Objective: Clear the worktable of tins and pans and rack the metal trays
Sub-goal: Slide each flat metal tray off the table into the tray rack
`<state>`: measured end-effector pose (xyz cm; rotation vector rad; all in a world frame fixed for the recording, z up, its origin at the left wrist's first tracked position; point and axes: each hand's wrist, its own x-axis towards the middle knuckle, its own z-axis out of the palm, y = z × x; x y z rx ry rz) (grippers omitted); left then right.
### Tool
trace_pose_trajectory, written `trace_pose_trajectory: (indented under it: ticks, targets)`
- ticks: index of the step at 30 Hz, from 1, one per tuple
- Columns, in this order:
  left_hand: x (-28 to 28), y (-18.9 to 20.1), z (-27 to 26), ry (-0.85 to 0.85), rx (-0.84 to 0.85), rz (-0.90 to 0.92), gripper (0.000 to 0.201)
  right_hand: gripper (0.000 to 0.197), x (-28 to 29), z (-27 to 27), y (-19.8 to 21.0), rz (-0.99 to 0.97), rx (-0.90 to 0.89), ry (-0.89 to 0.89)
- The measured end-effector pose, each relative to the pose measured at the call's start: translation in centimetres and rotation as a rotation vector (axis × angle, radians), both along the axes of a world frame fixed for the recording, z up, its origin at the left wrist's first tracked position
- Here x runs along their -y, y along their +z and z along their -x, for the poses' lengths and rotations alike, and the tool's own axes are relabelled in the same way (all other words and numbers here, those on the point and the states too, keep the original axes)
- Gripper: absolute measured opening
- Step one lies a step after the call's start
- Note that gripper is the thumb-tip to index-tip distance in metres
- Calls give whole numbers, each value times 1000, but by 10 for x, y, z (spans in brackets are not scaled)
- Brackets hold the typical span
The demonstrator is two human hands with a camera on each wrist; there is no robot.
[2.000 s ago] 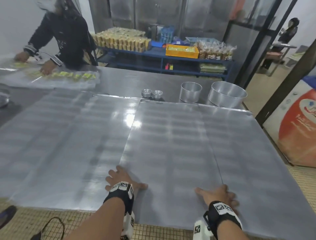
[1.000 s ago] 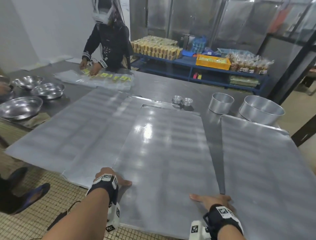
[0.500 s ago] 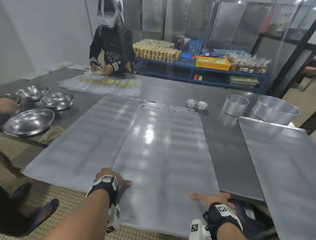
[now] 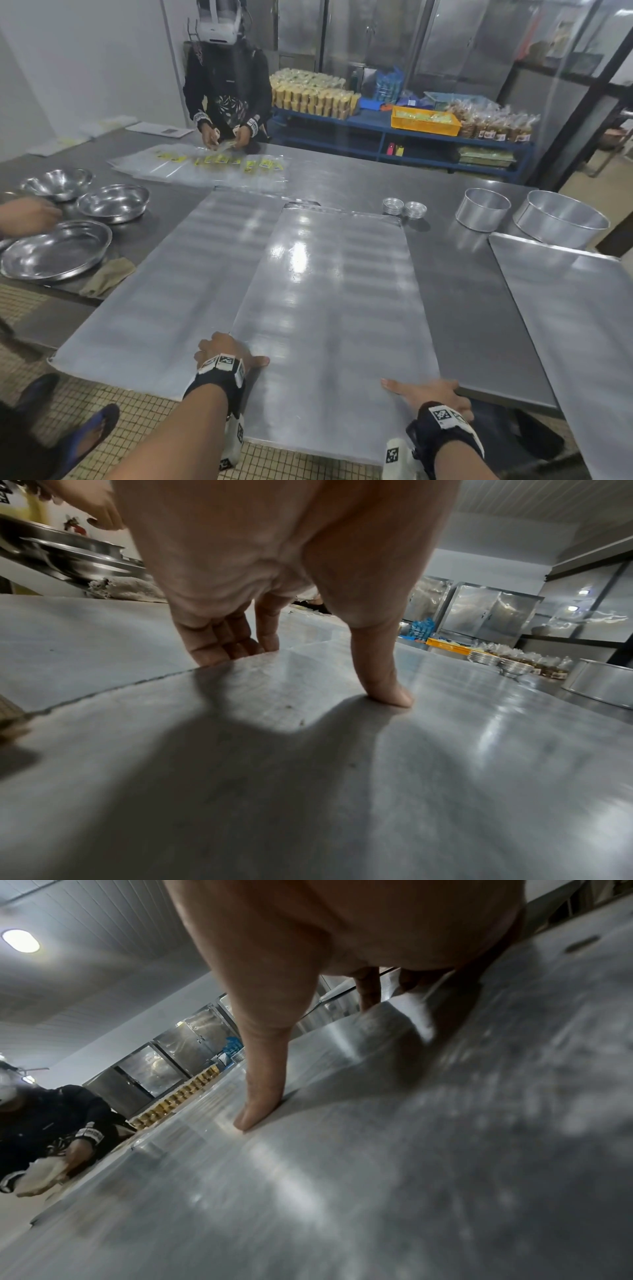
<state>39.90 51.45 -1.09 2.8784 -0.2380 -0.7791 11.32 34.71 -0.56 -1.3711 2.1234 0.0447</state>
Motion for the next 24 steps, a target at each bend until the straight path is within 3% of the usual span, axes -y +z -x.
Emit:
trace_pose_trajectory:
  ticks: [3, 18, 24]
  targets:
    - [2, -11, -5, 98, -27, 72, 108, 140, 1, -4, -3, 3, -11, -4]
    - [20, -9, 9, 142, -65, 116, 96, 155, 26, 11, -14, -33, -1, 2]
    - [21, -10, 22, 163, -24, 133, 101, 132, 29, 14, -14, -7, -12, 57]
